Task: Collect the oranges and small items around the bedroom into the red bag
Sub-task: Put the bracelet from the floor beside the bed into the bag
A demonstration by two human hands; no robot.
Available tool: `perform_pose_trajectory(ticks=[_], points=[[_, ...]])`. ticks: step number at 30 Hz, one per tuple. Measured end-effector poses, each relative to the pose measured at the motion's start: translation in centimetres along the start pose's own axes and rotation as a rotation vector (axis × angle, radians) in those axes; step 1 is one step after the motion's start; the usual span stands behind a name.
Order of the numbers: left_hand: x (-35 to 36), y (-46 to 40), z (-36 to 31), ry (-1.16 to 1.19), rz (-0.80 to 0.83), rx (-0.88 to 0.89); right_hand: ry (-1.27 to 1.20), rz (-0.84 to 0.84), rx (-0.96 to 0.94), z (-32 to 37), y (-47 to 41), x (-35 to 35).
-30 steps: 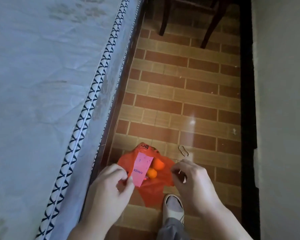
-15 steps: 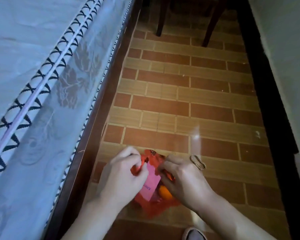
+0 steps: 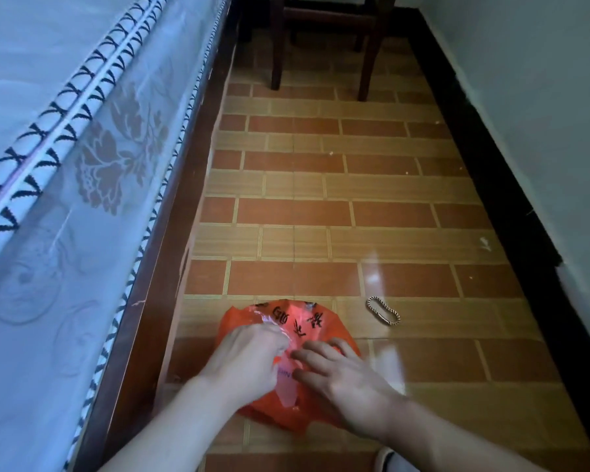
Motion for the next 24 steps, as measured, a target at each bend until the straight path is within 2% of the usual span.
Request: perform_pose_trajectory(ticks=[5,9,16,20,24], points=[[0.7,0.0,0.7,-0.027,0.104,-0.138,0.012,0.187,-0.062,-0.1,0.9,2.4],[2.8,-0.3,0.7,-0.082,0.220,-0.065,0.101,0.300,0.036,-2.2,1.3,4.1],[5.2,0.6,0.4,-0.260,0.406,-0.034,0.104,0.191,0.286,-6.9,1.4,4.1],[5.5,0.4,0.7,-0.327,0.405,-0.034,-0.039,0.166,0.419,-8.4,1.0,3.1],[5.3,0.3,1.4,-0.312,0.391,-0.049,-0.083,0.126,0.527,-10.5,1.5,2.8]])
Point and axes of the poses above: each hand's wrist, its own y-axis away from the middle knuckle, its own x-axis out of the palm, z = x × y, the point moved 1 cm from there along -y, towards the middle knuckle, and after that the axes turned 11 degrees about -y, right-handed, at the moved point
